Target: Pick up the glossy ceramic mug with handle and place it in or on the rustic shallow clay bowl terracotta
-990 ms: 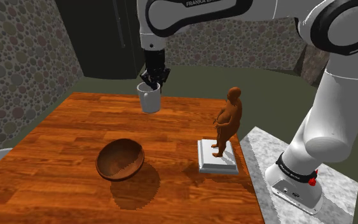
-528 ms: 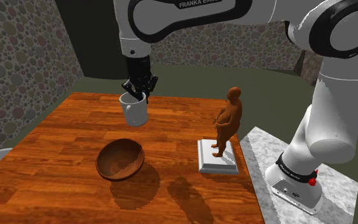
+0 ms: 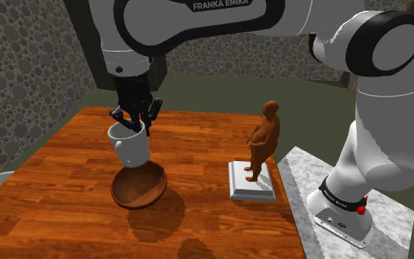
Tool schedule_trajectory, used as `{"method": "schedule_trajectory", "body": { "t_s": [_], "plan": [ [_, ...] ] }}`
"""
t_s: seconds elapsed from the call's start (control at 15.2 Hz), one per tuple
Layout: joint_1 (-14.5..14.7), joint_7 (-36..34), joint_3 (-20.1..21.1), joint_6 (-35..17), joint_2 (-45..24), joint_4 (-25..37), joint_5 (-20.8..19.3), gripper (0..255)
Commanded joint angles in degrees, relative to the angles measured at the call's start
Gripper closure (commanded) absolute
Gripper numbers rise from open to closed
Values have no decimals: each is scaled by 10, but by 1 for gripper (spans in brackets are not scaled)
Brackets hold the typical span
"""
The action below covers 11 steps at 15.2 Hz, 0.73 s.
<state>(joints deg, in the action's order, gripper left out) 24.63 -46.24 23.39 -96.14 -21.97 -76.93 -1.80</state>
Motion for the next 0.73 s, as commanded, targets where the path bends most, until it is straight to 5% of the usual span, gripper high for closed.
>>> {"method": "schedule_trajectory", "body": {
  "t_s": [0.0,0.66],
  "plan": [
    [21,-24,5,6,-20,28,-9,255],
    [14,-19,2,-72,-17,-54,-8,255]
  ]
}}
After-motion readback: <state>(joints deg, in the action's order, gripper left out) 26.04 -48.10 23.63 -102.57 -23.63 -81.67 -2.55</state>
